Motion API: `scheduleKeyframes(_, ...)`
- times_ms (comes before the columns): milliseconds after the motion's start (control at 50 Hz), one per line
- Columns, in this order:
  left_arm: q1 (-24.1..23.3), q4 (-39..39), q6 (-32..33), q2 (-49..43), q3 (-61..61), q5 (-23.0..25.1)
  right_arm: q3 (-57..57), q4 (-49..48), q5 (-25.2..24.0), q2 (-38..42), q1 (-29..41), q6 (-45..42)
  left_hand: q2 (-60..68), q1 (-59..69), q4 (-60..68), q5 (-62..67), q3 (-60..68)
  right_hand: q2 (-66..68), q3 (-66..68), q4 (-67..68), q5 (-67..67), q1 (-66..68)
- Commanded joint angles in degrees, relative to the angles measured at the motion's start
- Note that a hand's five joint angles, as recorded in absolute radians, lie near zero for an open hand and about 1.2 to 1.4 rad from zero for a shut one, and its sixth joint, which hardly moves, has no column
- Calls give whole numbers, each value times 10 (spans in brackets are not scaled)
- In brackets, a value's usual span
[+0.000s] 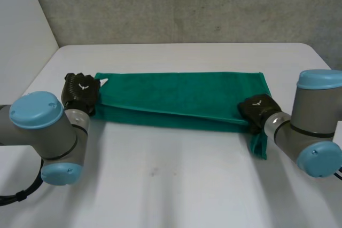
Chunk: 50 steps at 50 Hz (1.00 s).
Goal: Fold the towel.
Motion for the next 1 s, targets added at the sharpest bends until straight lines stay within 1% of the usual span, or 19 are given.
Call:
scheduleKeyframes(20,8,-2,-1,19,-16,0,46,0,-9,-68,-41,135,113,157,115,141,118,35,32,31,20,111)
scheduleKeyframes(100,10,-2,-1,33,-27,0,76,0,-23,-96,-65,174,113,157,115,141,118,40,37,36,25,116)
scheduleKeyframes(160,10,-2,-1,39,-34,0,87,0,-30,-105,-73,181,113,157,115,141,118,40,37,36,25,116)
scheduleKeyframes(180,11,-2,-1,39,-35,0,103,1,-43,-116,-89,188,113,157,115,141,118,39,35,34,23,114)
scheduleKeyframes(340,20,-2,-1,41,-39,0,135,3,-81,-124,-132,229,113,157,115,141,118,54,50,49,38,129)
scheduleKeyframes(400,21,-4,-1,41,-41,0,139,4,-96,-123,-136,227,113,157,115,141,118,127,124,123,112,203)
scheduleKeyframes(420,21,-6,-1,41,-44,-1,142,4,-107,-122,-138,225,113,157,115,141,118,203,199,198,187,278)
scheduleKeyframes(440,21,-7,-1,42,-47,-1,144,4,-111,-122,-138,223,113,157,115,141,118,239,236,235,224,315)
scheduleKeyframes(520,19,-16,0,43,-60,-1,149,4,-118,-125,-138,200,113,157,115,141,118,240,236,235,224,315)
scheduleKeyframes(560,17,-21,0,43,-64,0,155,3,-118,-138,-137,160,113,157,115,141,118,240,236,235,224,315)
scheduleKeyframes(580,16,-25,0,42,-69,0,158,3,-117,-148,-136,145,95,139,97,123,100,240,236,235,224,315)
scheduleKeyframes(620,16,-31,1,41,-70,0,165,3,-115,-170,-138,115,-7,36,-5,21,-3,240,236,235,224,315)
scheduleKeyframes(640,20,-37,1,39,-71,2,168,4,-113,-184,-139,89,-82,-39,-81,-55,-78,240,236,235,224,315)
scheduleKeyframes(720,27,-62,1,35,-72,22,174,4,-105,-191,-141,42,-217,-174,-216,-190,-213,240,236,235,224,315)
scheduleKeyframes(780,34,-83,1,35,-73,38,176,4,-101,-191,-145,27,-219,-176,-218,-192,-215,240,236,235,224,315)
scheduleKeyframes(860,43,-114,0,40,-77,55,176,3,-100,-191,-146,19,-166,-123,-164,-138,-162,240,236,235,224,315)
scheduleKeyframes(900,49,-125,-2,42,-84,64,175,4,-100,-191,-146,19,69,112,70,96,73,240,236,235,224,315)
scheduleKeyframes(920,49,-125,-2,43,-88,69,175,4,-100,-191,-146,19,113,156,115,141,117,240,236,235,224,315)
scheduleKeyframes(1000,55,-132,3,64,-104,87,174,5,-101,-191,-145,17,113,157,115,141,118,240,236,235,224,315)
